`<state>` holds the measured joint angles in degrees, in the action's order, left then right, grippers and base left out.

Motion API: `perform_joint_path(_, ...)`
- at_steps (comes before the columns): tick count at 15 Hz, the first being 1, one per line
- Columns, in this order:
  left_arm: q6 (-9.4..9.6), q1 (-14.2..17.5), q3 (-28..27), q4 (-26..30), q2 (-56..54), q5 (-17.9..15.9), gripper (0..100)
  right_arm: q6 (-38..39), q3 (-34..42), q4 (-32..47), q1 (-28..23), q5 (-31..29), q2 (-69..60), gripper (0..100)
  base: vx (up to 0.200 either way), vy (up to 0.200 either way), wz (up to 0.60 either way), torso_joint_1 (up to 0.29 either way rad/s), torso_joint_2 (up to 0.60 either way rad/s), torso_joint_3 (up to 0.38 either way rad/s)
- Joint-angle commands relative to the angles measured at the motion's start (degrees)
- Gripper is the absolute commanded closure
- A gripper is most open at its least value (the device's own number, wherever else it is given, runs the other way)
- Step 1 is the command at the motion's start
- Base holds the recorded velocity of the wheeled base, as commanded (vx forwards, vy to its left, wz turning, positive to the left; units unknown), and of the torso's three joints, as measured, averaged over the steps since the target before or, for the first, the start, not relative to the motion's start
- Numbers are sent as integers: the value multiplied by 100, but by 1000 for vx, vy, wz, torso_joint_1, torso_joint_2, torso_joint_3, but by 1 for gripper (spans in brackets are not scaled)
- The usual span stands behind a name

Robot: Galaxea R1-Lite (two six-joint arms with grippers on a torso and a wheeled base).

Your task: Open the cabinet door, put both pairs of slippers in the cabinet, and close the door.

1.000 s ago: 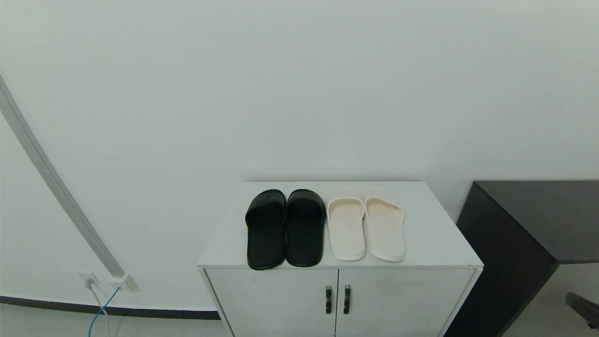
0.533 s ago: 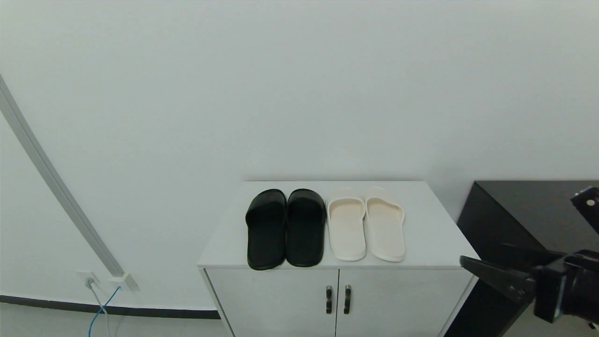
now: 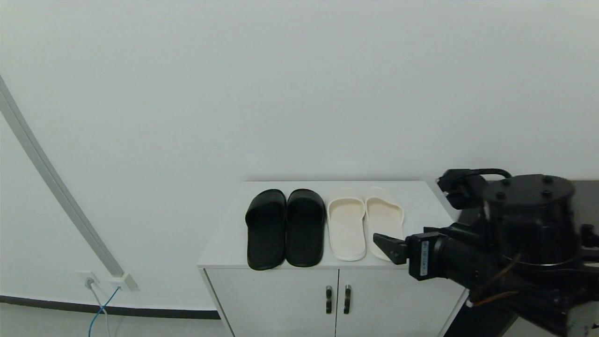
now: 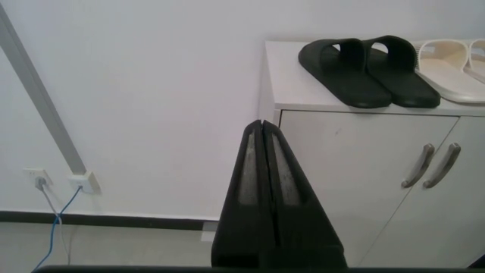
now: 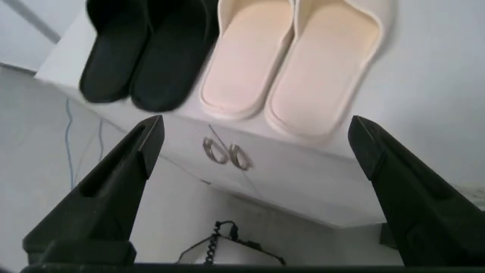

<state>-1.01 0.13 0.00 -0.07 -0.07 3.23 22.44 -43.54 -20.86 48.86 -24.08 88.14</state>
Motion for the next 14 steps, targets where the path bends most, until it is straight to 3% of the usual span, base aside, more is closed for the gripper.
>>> perform_joint_path(1, 5, 4, 0, -1, 7, 2, 100, 181, -567, -6, 53, -370, 986, 0, 0, 0, 0, 0, 0, 0)
perform_joint_path(7, 5, 4, 0, -1, 7, 2, 100, 155, -1631, -709, -78, -1521, 2761, 0, 0, 0, 0, 0, 0, 0)
perform_joint_path(14, -4, 4, 0, -1, 7, 11, 100, 50, -2598, -744, -527, -1714, 3632, 0, 0, 0, 0, 0, 0, 0)
